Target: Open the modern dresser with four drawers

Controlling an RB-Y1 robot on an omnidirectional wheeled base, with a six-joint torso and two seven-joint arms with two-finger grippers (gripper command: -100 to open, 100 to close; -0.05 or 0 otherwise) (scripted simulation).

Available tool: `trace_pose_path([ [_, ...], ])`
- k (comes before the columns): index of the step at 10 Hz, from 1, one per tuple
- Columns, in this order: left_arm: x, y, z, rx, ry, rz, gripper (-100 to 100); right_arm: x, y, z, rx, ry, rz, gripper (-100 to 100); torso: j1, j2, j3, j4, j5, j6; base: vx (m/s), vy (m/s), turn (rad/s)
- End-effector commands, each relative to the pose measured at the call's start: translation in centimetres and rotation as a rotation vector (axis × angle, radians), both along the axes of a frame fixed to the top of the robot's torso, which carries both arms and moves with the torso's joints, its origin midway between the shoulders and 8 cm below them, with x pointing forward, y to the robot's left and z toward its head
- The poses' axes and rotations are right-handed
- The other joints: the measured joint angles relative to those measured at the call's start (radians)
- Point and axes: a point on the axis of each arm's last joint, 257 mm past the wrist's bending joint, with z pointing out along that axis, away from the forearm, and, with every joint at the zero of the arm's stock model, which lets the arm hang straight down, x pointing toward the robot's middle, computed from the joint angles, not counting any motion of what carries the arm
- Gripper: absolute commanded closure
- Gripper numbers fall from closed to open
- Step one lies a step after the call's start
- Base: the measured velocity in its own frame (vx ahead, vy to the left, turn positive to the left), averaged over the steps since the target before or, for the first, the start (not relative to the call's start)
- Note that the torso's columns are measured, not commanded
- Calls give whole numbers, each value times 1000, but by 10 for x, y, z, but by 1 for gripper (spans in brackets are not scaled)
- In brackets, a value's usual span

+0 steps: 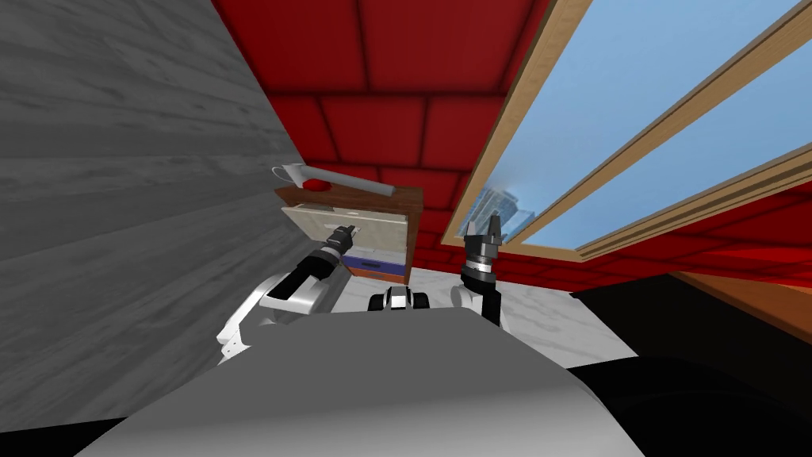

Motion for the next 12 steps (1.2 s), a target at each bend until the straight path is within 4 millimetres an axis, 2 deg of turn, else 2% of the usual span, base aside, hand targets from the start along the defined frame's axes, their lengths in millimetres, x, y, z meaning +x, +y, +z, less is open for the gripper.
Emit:
trace_pose_path([
  [1, -2, -1, -1, 1, 4, -3, 100, 0, 0, 0, 0, 0, 0, 0, -2, -3, -3, 0, -1, 0, -89, 4, 13],
  [5, -10, -6, -5, 1, 17, -18, 100, 0, 0, 0, 0, 0, 0, 0, -3, -3, -2, -1, -1, 1, -157, 32, 33],
  [6, -8, -2, 9, -1, 9, -17, -100, 0, 0, 0, 0, 0, 0, 0, -2, -2, -2, -1, -1, 1, -93, 20, -8],
  [12, -9, 6, 43, 0, 10, -13, -100, 0, 0, 0, 0, 0, 0, 0, -2, -3, -3, 0, -1, 1, 17, -18, -9],
])
